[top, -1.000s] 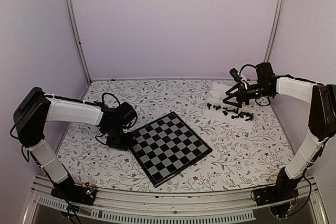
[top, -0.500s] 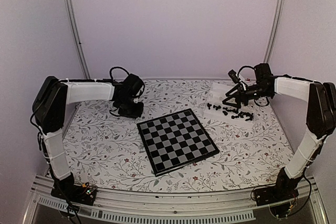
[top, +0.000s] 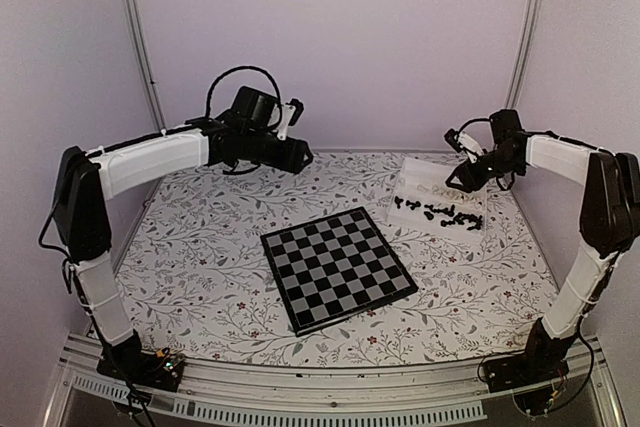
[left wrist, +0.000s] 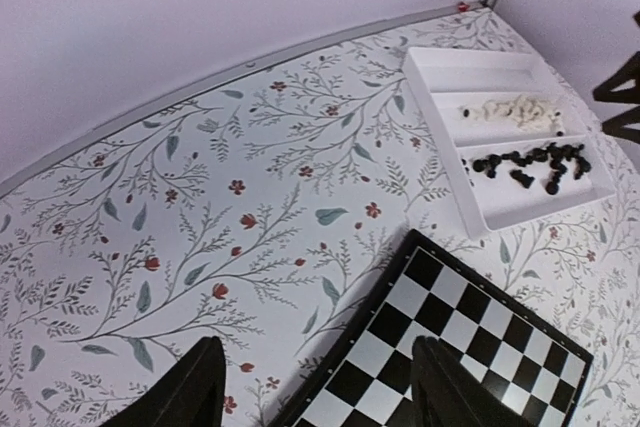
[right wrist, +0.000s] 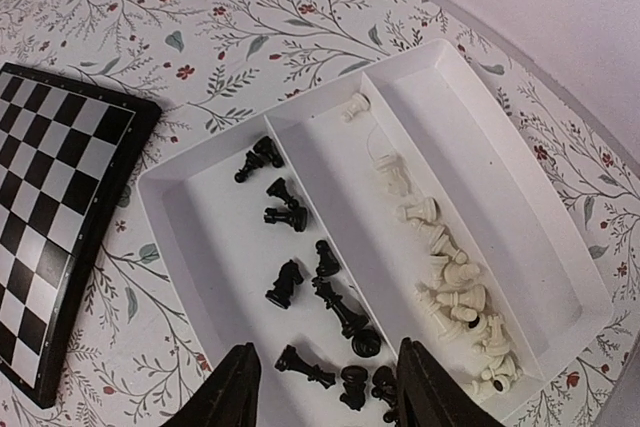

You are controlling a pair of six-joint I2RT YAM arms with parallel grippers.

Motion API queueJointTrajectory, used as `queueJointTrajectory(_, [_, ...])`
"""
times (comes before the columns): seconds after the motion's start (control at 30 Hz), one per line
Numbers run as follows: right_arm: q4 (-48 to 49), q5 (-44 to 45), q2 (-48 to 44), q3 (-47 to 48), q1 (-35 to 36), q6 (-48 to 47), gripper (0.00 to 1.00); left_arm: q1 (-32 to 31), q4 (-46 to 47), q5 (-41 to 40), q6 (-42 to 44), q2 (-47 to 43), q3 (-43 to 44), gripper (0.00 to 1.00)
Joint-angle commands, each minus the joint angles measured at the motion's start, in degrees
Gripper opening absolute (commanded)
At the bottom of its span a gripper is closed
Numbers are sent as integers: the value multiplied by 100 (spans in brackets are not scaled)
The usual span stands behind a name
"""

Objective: Set up the chess pieces on the board
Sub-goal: Pick up the chess piece from the storage box.

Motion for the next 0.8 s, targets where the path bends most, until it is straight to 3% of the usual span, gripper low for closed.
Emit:
queueJointTrajectory(0.0, [-592,646,549,312,-8,157,49,-193,941,1047,219,-429,-880,65])
queueJointTrajectory(0.13, [-896,747,1000,546,-10,249,44,-316,1602,1059,251,-978,-1707,65])
queueJointTrajectory(0.77, [-1025,1050,1662,940,-8,482,36,-444,1342,1057,145,-944,-1520,66])
